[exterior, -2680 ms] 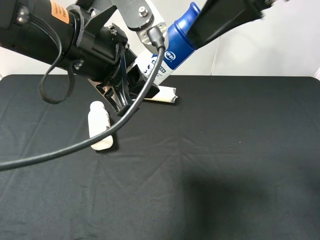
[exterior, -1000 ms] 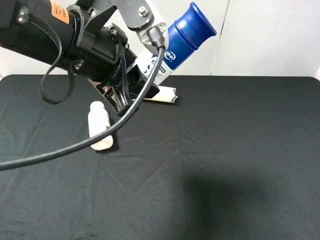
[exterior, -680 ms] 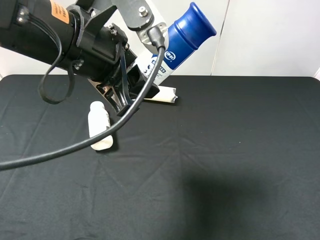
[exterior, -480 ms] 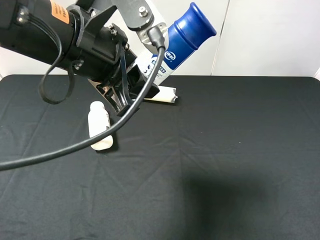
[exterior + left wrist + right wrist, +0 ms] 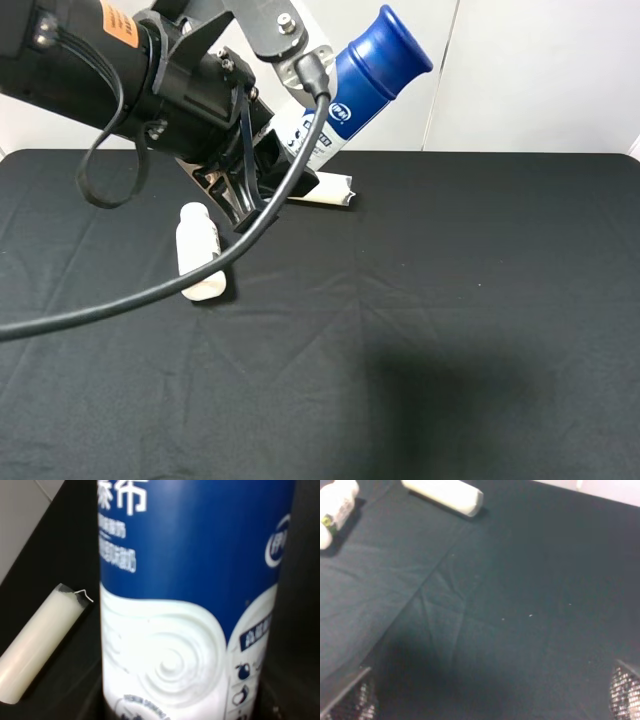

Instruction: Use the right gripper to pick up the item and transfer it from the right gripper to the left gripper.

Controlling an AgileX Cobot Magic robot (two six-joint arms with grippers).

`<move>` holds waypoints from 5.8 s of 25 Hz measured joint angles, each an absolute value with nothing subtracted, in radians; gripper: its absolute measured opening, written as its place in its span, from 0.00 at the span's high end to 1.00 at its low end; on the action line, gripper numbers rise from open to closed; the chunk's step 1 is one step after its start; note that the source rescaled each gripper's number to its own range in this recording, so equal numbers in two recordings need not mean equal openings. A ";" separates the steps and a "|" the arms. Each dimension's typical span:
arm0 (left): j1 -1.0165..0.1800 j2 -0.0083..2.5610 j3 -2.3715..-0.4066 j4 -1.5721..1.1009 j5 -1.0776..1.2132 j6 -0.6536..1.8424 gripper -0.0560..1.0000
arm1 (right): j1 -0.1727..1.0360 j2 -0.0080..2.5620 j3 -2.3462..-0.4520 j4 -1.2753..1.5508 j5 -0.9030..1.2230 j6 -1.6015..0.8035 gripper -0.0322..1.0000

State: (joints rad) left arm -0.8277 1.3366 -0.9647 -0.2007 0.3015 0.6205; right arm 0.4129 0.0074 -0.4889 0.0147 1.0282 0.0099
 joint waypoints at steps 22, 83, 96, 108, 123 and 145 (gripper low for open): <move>-0.747 1.337 -1.097 -0.028 0.533 0.349 0.91 | 0.130 -0.005 -0.489 0.016 1.028 0.010 0.00; 0.021 1.756 -0.853 -0.028 0.496 0.095 0.91 | 0.130 -0.005 -0.489 0.016 1.028 0.010 0.00; 0.023 1.756 -0.853 -0.176 0.588 0.134 0.91 | 0.130 -0.005 -0.489 0.016 1.028 0.010 0.00; 0.023 1.756 -0.853 -0.182 0.559 0.170 0.91 | 0.130 -0.005 -0.489 0.016 1.028 0.010 0.00; 0.023 1.755 -0.854 -0.182 0.534 0.199 0.01 | 0.130 -0.005 -0.489 0.016 1.028 0.010 0.00; 0.023 1.592 -1.084 -0.111 0.792 0.098 0.00 | 0.130 -0.005 -0.489 0.016 1.028 0.010 0.00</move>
State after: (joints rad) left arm 0.0226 1.5917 -1.0836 -0.1105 0.7925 0.0976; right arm 0.1297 -0.0053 -0.4889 0.0157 1.0282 0.0099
